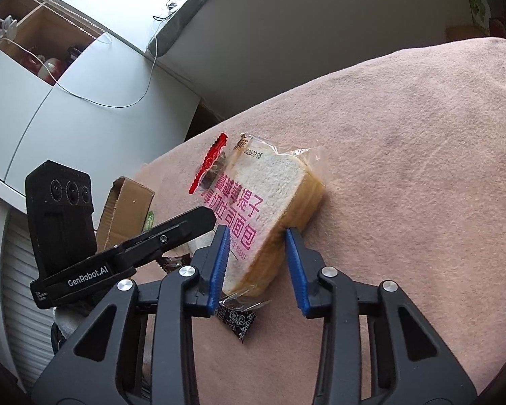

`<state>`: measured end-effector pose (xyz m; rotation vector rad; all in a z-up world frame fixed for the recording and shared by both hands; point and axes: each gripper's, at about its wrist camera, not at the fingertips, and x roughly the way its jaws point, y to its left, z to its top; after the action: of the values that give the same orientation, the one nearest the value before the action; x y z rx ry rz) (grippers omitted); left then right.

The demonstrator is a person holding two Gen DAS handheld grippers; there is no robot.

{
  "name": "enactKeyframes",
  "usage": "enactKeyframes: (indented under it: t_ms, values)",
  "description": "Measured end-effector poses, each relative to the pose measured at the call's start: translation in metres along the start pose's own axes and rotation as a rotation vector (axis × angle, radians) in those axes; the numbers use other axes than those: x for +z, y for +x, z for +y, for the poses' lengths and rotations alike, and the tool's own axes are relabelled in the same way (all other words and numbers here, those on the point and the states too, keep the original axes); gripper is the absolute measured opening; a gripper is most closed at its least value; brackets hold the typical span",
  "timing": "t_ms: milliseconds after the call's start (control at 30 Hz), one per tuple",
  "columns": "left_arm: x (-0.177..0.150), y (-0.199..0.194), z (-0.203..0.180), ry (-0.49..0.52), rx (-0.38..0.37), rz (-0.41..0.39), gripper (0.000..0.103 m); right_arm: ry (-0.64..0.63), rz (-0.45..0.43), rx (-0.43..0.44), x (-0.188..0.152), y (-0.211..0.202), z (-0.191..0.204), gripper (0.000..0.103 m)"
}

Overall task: Organize snacks
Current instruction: 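Grasp the bagged bread slice with the right tool, then carry the bread slice into the cardboard box and open the right tool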

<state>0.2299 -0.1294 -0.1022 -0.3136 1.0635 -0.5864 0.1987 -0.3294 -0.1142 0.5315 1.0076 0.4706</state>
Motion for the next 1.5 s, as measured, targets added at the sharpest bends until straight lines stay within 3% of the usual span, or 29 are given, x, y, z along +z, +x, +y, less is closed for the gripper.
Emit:
enactKeyframes:
  t_ms: [467, 800, 1100, 1500]
  values:
    - [-0.015, -0.039, -0.035, 0.088, -0.015, -0.077, 0.034, -0.08, -0.054, -0.028, -0.011, -0.045, 0.033, 0.037]
    - [-0.025, -0.089, -0.029, 0.106, 0.025, -0.172, 0.034, -0.206, -0.064, -0.014, -0.021, -0.055, 0.093, 0.037]
    - [-0.041, -0.14, -0.001, 0.068, 0.099, -0.258, 0.034, -0.326, -0.027, 0.033, -0.03, -0.027, 0.164, 0.037]
    - [-0.064, -0.202, 0.073, -0.046, 0.219, -0.344, 0.034, -0.487, 0.058, 0.094, -0.043, 0.043, 0.261, 0.037]
